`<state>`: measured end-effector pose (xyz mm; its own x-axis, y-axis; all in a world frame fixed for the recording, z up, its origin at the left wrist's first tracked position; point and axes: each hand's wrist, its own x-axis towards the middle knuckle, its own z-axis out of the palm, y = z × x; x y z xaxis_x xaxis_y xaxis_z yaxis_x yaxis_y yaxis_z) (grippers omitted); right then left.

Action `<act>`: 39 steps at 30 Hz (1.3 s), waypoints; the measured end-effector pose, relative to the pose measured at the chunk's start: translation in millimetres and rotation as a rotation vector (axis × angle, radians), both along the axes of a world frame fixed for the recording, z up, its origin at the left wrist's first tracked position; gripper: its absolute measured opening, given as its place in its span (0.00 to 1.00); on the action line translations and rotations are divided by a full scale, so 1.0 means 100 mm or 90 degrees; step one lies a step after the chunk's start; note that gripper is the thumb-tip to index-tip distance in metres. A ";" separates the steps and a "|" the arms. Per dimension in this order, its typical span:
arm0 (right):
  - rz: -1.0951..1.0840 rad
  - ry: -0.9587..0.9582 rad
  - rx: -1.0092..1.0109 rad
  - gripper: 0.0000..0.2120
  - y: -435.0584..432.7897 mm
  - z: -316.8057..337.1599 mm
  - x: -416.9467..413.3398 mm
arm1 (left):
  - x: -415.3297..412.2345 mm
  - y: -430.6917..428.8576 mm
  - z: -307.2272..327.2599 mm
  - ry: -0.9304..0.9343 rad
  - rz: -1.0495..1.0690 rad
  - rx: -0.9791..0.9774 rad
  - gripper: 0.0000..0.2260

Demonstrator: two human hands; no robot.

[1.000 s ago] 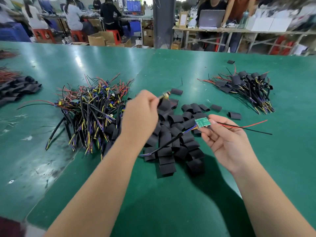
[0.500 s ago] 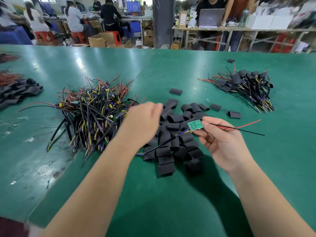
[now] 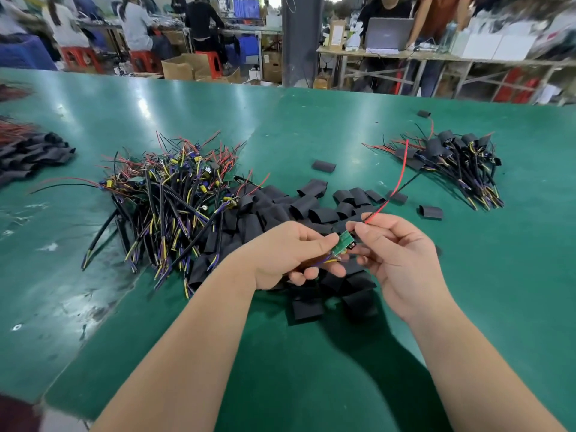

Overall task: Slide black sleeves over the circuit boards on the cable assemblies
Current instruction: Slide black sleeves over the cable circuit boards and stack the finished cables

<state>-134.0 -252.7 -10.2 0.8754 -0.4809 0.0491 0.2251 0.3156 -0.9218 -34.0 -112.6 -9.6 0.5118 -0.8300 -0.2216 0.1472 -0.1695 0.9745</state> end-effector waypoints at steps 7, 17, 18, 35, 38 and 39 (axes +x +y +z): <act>-0.043 0.133 -0.298 0.13 0.00 -0.01 0.06 | 0.14 0.11 -0.06 -0.238 0.264 0.023 0.08; -0.031 0.379 -0.927 0.15 0.50 -0.07 0.50 | 0.22 0.15 -0.11 -0.297 0.427 -0.152 0.08; -0.025 0.410 -0.918 0.14 0.52 -0.07 0.54 | 0.21 0.14 -0.12 -0.347 0.438 -0.139 0.11; -0.002 0.103 0.125 0.12 -0.43 0.09 -0.01 | 0.07 0.14 -0.06 -0.534 0.459 -0.078 0.13; -0.002 0.033 0.225 0.06 -0.54 0.03 -0.07 | 0.03 0.13 -0.04 -0.507 0.422 -0.115 0.13; -0.018 0.016 0.240 0.07 -0.55 0.00 -0.07 | 0.01 0.12 -0.04 -0.494 0.405 -0.130 0.13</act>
<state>-141.4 -307.8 -10.3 0.8603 -0.4848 -0.1577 0.2166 0.6276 -0.7478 -33.1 -100.7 -13.3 0.8126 -0.3396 0.4736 -0.5320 -0.1006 0.8407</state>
